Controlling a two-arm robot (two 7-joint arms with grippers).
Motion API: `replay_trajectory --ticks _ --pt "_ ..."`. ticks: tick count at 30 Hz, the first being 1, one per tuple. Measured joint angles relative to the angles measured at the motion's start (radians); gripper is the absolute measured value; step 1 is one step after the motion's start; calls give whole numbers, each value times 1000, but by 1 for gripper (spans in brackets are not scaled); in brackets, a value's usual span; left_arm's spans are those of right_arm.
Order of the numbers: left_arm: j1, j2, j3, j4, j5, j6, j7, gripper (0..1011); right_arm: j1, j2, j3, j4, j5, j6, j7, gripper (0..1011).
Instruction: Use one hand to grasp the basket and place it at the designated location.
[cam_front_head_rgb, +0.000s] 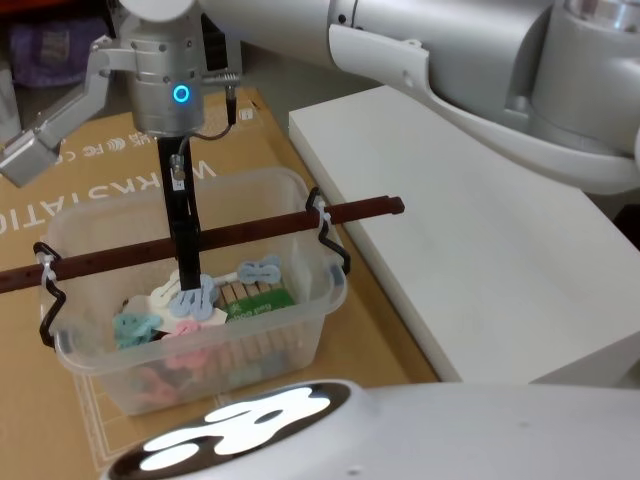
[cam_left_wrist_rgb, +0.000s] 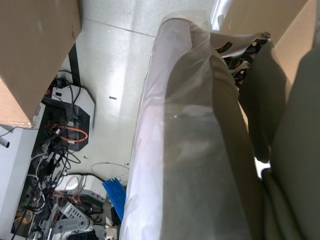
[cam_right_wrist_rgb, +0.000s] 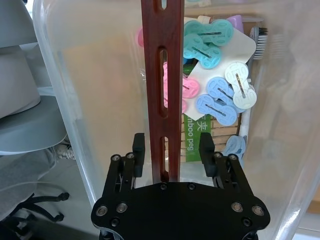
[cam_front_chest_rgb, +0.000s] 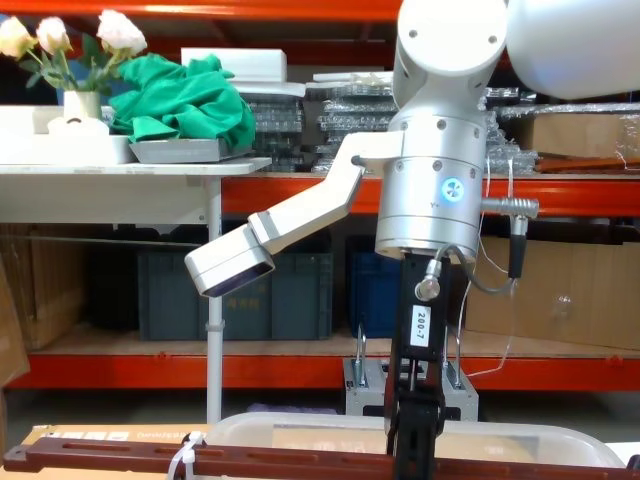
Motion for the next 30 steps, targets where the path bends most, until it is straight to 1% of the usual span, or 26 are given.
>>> replay_trajectory --ticks 2,3,5,6,8,9,10,12,13,30 --pt "0 0 0 0 0 0 0 0 0 0 0 0 0 0 0 670" --pt "0 0 0 0 0 0 0 0 0 0 0 0 0 0 0 730" --pt "0 0 0 0 0 0 0 0 0 0 0 1 -1 0 0 767" --pt "0 0 0 0 0 0 0 0 0 0 1 1 -1 0 0 819" --pt "0 0 0 0 0 0 0 0 0 0 1 1 -1 0 0 871" --pt "0 0 0 0 0 0 0 0 0 0 1 1 -1 0 0 871" --pt "0 0 0 0 0 0 0 0 0 0 1 1 -1 0 0 927" --pt "0 0 0 0 0 0 0 0 0 0 1 1 -1 0 0 958" --pt "0 0 0 0 0 0 0 0 0 0 1 1 -1 -1 0 1000" --pt "0 0 0 0 0 0 0 0 0 0 1 1 -1 -1 0 1000"
